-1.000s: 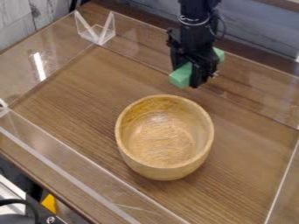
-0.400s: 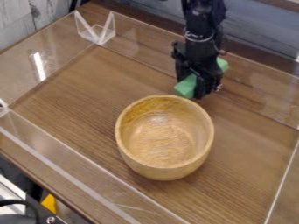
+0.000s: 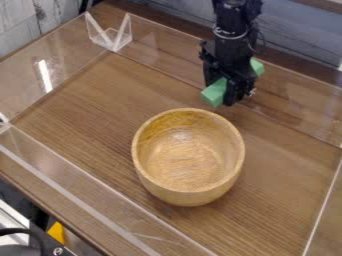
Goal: Remove the green block from inside the brown bowl and put it on the table
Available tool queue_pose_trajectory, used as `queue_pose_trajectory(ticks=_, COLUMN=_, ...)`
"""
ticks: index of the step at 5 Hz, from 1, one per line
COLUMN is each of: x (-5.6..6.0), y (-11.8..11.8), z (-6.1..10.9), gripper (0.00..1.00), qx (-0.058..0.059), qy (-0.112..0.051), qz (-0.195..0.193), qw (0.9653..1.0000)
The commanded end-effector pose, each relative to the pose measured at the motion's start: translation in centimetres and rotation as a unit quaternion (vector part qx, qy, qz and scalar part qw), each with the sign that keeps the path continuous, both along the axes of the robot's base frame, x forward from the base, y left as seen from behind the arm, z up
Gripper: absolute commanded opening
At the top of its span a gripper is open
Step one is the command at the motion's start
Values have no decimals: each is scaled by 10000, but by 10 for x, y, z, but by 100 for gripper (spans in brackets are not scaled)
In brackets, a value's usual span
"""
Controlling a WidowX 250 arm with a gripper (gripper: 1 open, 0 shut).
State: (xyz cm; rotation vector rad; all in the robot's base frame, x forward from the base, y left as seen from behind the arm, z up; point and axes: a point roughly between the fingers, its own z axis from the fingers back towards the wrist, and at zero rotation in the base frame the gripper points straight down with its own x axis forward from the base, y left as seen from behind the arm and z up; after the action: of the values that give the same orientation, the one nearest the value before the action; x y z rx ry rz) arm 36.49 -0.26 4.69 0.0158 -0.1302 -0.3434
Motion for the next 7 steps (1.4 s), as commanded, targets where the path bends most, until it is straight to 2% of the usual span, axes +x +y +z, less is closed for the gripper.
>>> queue_pose_trajectory(ticks=1, x=13, y=9, z=10, gripper=0, qx=13, qy=-303, qz=-239, qw=9993)
queue_pose_trajectory(ticks=2, x=14, y=15, z=7, gripper=0, qx=12, qy=-336, qz=-486, qw=9983)
queue_pose_trajectory(ticks=5, x=9, y=24, z=-17, gripper=0, qx=10, qy=-463, qz=-503, qw=9977)
queue_pose_trajectory(ticks=7, x=8, y=35, z=-25, gripper=0, qx=14, qy=-560, qz=-452, qw=9974)
